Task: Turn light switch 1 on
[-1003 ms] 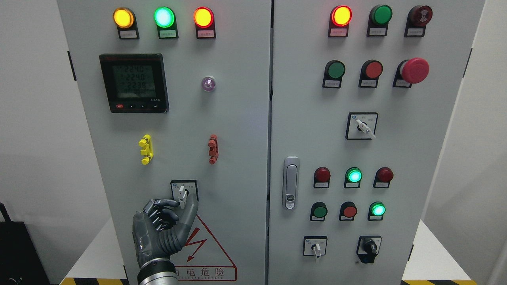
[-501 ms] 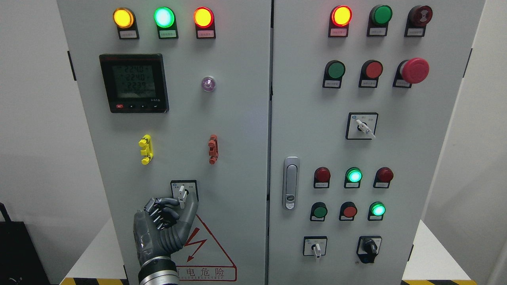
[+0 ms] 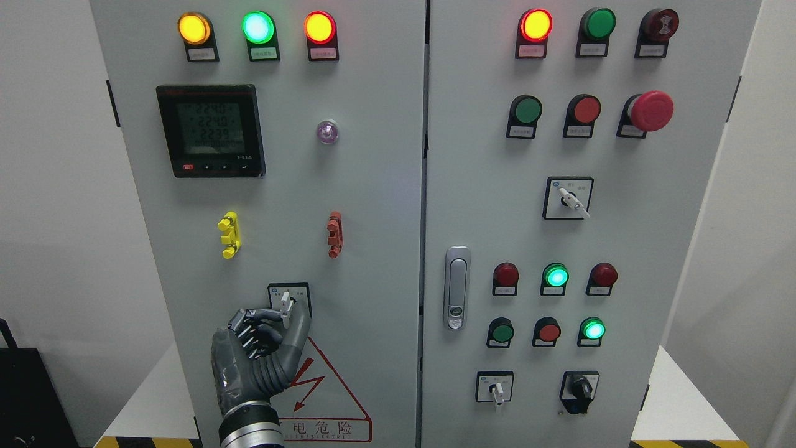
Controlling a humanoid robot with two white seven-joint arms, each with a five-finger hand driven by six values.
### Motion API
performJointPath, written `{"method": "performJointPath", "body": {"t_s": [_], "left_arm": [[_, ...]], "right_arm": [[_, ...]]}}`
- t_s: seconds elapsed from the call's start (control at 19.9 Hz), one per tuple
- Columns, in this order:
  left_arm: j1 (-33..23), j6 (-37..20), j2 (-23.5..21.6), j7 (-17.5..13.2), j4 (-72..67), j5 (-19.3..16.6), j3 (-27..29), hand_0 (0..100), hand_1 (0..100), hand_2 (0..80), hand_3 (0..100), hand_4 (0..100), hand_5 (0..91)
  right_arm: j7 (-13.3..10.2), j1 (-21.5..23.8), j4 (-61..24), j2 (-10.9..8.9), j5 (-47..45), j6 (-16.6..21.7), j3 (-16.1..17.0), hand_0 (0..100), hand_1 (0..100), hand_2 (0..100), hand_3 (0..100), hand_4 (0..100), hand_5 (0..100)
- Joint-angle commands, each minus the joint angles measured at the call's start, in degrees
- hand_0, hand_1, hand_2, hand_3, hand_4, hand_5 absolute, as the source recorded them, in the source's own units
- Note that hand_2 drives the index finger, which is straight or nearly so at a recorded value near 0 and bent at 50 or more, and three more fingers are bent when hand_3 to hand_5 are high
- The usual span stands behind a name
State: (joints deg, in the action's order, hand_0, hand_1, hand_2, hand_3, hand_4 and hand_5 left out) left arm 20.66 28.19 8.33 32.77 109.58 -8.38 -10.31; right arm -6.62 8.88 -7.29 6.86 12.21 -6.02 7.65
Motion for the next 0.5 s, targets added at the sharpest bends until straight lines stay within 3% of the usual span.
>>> {"method": "performJointPath", "body": {"t_s": [0.0, 0.45], "left_arm": [[-0.09, 0.02, 0.10, -0.34, -0.07, 0.03, -0.15, 19, 71, 61.3, 90, 88, 78.9], [0.08, 0.37, 0.10, -0.34, -0.07, 0.03, -0.24, 24, 69, 61.4, 90, 88, 79.2]], "right_arm": [[-0.24, 0.00, 0.00, 0.00, 0.01, 0.05, 0.00, 5, 0, 0, 0, 0, 0], [-0.24, 0.00, 0.00, 0.00, 0.01, 0.05, 0.00, 5, 0, 0, 0, 0, 0]]}}
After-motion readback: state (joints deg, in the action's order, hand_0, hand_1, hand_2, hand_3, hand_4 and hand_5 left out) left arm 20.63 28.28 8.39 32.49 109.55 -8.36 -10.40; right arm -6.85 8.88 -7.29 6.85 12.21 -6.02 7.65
